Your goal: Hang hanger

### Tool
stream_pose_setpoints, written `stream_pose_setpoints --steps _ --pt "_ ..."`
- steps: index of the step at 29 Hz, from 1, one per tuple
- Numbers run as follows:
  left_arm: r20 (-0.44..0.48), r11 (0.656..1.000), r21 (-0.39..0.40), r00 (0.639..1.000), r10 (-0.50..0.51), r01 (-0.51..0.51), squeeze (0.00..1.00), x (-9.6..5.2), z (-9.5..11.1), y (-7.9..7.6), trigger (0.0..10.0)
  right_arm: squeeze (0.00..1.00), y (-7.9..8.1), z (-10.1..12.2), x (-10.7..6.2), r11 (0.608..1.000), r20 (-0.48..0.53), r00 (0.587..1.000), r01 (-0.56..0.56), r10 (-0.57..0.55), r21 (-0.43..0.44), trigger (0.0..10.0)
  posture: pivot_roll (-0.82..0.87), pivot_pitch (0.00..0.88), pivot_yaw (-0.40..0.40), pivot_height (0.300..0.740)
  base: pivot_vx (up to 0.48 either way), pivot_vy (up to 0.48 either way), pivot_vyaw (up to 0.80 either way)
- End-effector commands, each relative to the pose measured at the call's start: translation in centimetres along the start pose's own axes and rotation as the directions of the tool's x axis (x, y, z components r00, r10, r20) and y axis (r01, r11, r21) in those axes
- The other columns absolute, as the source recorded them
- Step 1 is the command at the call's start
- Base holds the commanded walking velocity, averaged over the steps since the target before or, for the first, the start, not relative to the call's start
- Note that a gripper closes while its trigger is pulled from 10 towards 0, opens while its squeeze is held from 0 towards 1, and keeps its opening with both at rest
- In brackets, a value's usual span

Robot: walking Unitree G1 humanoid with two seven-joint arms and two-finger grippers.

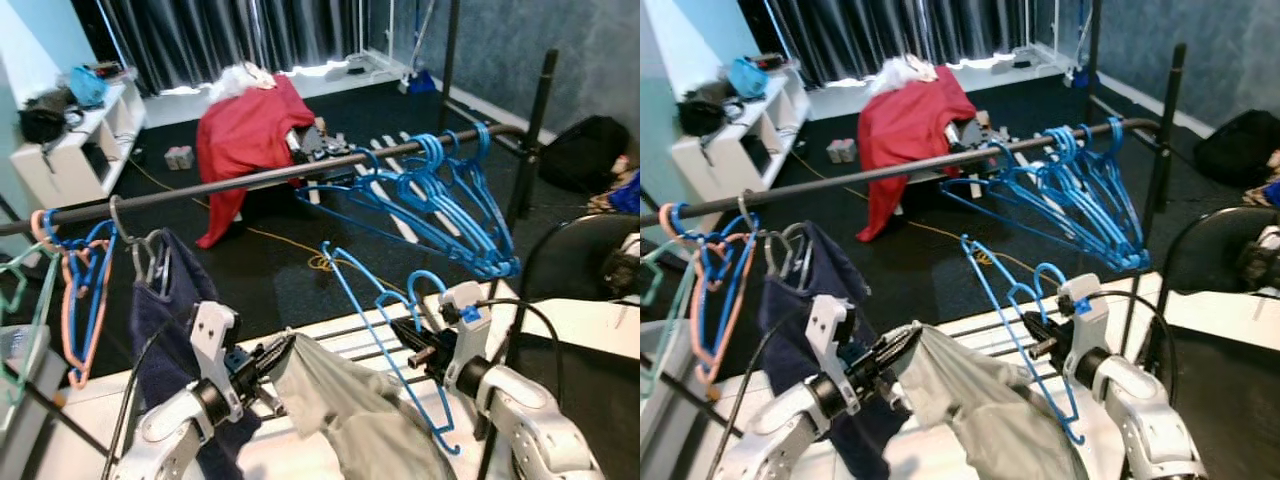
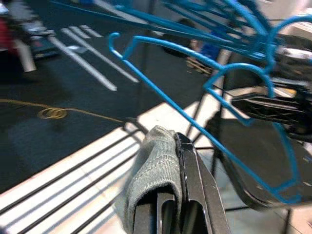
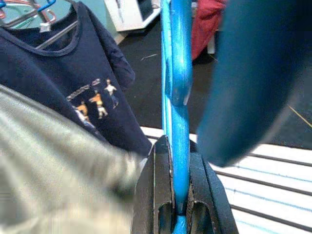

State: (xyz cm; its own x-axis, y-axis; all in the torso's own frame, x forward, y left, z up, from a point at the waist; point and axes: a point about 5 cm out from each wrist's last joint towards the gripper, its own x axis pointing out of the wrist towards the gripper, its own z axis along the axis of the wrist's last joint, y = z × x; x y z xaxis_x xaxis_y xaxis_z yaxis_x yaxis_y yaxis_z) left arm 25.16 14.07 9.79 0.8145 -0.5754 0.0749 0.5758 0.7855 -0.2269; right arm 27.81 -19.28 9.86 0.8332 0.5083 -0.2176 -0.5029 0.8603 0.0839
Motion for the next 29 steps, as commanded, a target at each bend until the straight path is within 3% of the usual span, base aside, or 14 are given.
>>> stream_pose_setpoints --steps 1,4,5,6,7,9,10,11,12,21,22,23,25,29 --pt "-0.003 0.999 -0.016 0.999 0.047 -0.047 0.00 -0.3 -0.1 0.7 10.0 0.00 0.3 0.4 0.4 1.000 0.025 0.999 -0.020 0.020 -0.016 10.0 -0.10 0.001 0.093 0.740 0.000 0.000 0.78" --pt "0.010 0.995 -0.015 0.995 0.097 -0.097 0.00 -0.3 0.1 1.2 10.0 0.00 0.4 0.3 0.6 1.000 0.027 0.999 -0.018 0.019 -0.024 10.0 -0.10 0.000 0.094 0.740 0.000 0.000 0.77" --pt "0.036 0.982 -0.016 0.982 0.187 -0.187 0.00 -0.7 0.3 2.0 10.0 0.00 0.4 0.2 0.8 0.999 0.030 0.999 -0.014 0.015 -0.029 10.0 -0.09 0.000 0.096 0.740 0.000 0.000 0.77" --pt "0.036 0.982 -0.016 0.982 0.187 -0.187 0.00 -0.7 0.3 2.0 10.0 0.00 0.4 0.2 0.8 0.999 0.030 0.999 -0.014 0.015 -0.029 10.0 -0.09 0.000 0.096 0.740 0.000 0.000 0.77" --pt "0.061 0.952 0.013 0.950 0.305 -0.307 0.00 -1.4 0.6 2.9 10.0 0.00 0.5 0.1 0.8 0.999 0.033 0.999 -0.012 0.013 -0.031 10.0 -0.08 0.000 0.095 0.740 0.000 0.000 0.77" --pt "0.061 0.952 0.013 0.950 0.305 -0.307 0.00 -1.4 0.6 2.9 10.0 0.00 0.5 0.1 0.8 0.999 0.033 0.999 -0.012 0.013 -0.031 10.0 -0.08 0.000 0.095 0.740 0.000 0.000 0.77" --pt "0.087 0.903 0.045 0.902 0.423 -0.427 0.00 -2.3 0.9 3.8 10.0 0.00 0.7 0.1 0.8 0.999 0.038 0.999 -0.011 0.012 -0.036 10.0 -0.07 0.000 0.097 0.740 0.000 0.000 0.77" --pt "0.087 0.903 0.045 0.902 0.423 -0.427 0.00 -2.3 0.9 3.8 10.0 0.00 0.7 0.1 0.8 0.999 0.038 0.999 -0.011 0.012 -0.036 10.0 -0.07 0.000 0.097 0.740 0.000 0.000 0.77" --pt "0.104 0.847 0.081 0.849 0.518 -0.526 0.00 -3.2 1.0 4.4 10.0 0.00 0.8 0.0 0.7 0.999 0.041 0.999 -0.014 0.016 -0.046 10.0 -0.07 0.000 0.094 0.740 0.000 0.000 0.77" --pt "0.104 0.847 0.081 0.849 0.518 -0.526 0.00 -3.2 1.0 4.4 10.0 0.00 0.8 0.0 0.7 0.999 0.041 0.999 -0.014 0.016 -0.046 10.0 -0.07 0.000 0.094 0.740 0.000 0.000 0.77" --pt "0.113 0.773 0.117 0.782 0.613 -0.623 0.00 -4.2 1.0 5.3 10.0 0.00 1.1 -0.2 0.7 0.998 0.037 0.999 -0.028 0.030 -0.060 10.0 -0.07 0.000 0.081 0.740 0.000 0.000 0.77" --pt "0.113 0.773 0.117 0.782 0.613 -0.623 0.00 -4.2 1.0 5.3 10.0 0.00 1.1 -0.2 0.7 0.998 0.037 0.999 -0.028 0.030 -0.060 10.0 -0.07 0.000 0.081 0.740 0.000 0.000 0.77" --pt "0.082 0.708 0.123 0.719 0.691 -0.695 0.00 -5.0 0.5 6.7 10.0 0.00 1.4 -0.6 0.8 0.994 0.012 0.998 -0.060 0.061 -0.091 10.0 -0.09 0.003 0.066 0.740 0.000 0.000 0.77" --pt "0.070 0.698 0.100 0.705 0.706 -0.709 0.00 -4.8 0.3 7.2 10.0 0.00 1.4 -0.7 0.8 0.991 -0.006 0.997 -0.079 0.079 -0.109 10.0 -0.10 0.005 0.062 0.740 0.000 0.000 0.77"
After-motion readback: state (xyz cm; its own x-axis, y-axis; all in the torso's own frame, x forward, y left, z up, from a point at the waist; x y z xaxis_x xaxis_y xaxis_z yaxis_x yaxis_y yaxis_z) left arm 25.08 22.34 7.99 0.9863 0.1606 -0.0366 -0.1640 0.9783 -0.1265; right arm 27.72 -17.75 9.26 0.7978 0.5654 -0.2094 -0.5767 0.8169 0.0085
